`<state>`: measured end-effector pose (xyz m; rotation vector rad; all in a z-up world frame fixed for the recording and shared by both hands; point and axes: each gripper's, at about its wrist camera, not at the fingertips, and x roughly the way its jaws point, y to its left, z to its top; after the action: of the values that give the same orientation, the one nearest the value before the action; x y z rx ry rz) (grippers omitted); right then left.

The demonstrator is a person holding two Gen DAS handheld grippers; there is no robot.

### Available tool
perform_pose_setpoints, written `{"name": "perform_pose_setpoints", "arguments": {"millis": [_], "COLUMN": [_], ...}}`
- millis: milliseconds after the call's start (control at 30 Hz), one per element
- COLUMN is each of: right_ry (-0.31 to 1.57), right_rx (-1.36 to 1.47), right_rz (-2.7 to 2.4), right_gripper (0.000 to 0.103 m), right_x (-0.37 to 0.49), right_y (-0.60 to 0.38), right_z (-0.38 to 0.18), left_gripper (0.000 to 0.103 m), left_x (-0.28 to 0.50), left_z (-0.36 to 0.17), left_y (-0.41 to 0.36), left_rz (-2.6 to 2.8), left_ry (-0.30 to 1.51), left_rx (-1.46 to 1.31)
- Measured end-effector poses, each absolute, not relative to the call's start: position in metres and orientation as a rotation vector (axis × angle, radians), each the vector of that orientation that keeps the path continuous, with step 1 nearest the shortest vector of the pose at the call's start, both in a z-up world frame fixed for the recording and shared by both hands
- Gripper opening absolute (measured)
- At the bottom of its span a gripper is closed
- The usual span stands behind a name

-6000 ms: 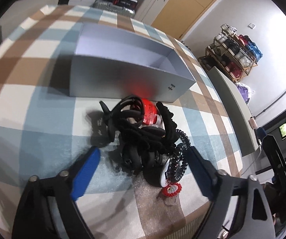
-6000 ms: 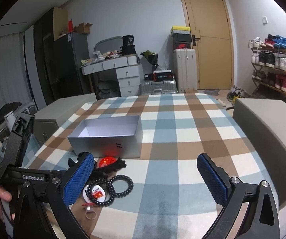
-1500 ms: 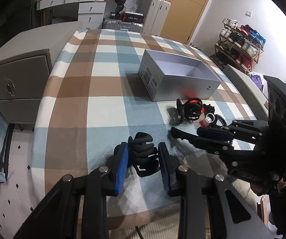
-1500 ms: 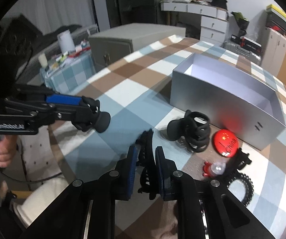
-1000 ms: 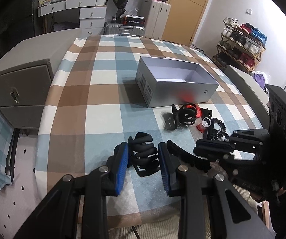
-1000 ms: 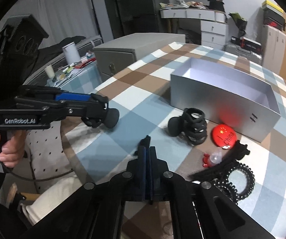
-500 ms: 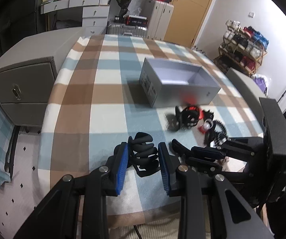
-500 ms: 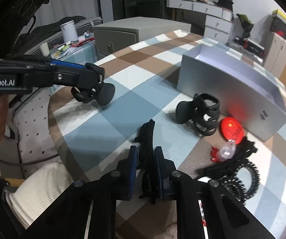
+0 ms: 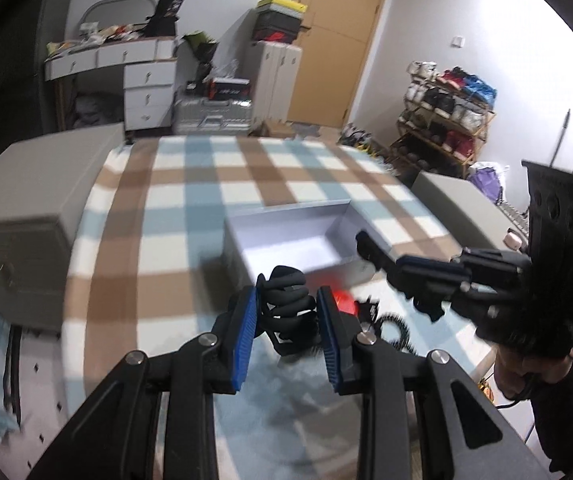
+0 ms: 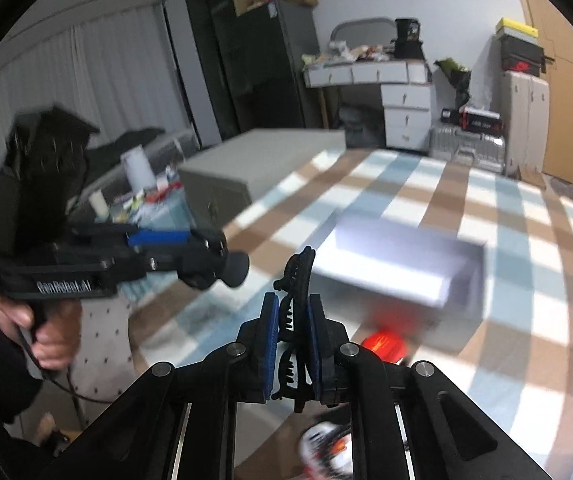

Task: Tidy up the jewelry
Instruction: 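Carry both held items into the silver box and open both tools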

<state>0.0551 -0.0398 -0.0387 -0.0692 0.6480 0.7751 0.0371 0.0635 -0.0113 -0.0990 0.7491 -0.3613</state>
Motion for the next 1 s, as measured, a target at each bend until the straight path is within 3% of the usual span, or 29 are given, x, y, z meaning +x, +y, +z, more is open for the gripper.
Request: {"name": "perform_pose_setpoints", "arguments": {"millis": [233, 533, 1000], "right_ry": [0.688, 0.826, 0.871], "right_rx": [0.007, 0.014, 0.036], "right_rz": [0.791, 0.859, 0.861], "right_gripper": [0.013, 0.013, 0.014], "right_x": [0.117, 0.178, 0.194], "right_y": [-0.064, -0.061, -0.063], "right_z": [-0.021, -0.056, -0.087], "left_gripper": [0.024, 0.024, 0.025], "left_x": [0.086, 0.128, 0.133], "left_z": [-0.011, -0.039, -0.045], "left_y": [0.056, 0.033, 0.024], "left_rz": [-0.37, -0.431, -0.418], "left_ry": [0.745, 0.845, 0.876], "left_rx": [-0.187, -0.245, -0.215]}}
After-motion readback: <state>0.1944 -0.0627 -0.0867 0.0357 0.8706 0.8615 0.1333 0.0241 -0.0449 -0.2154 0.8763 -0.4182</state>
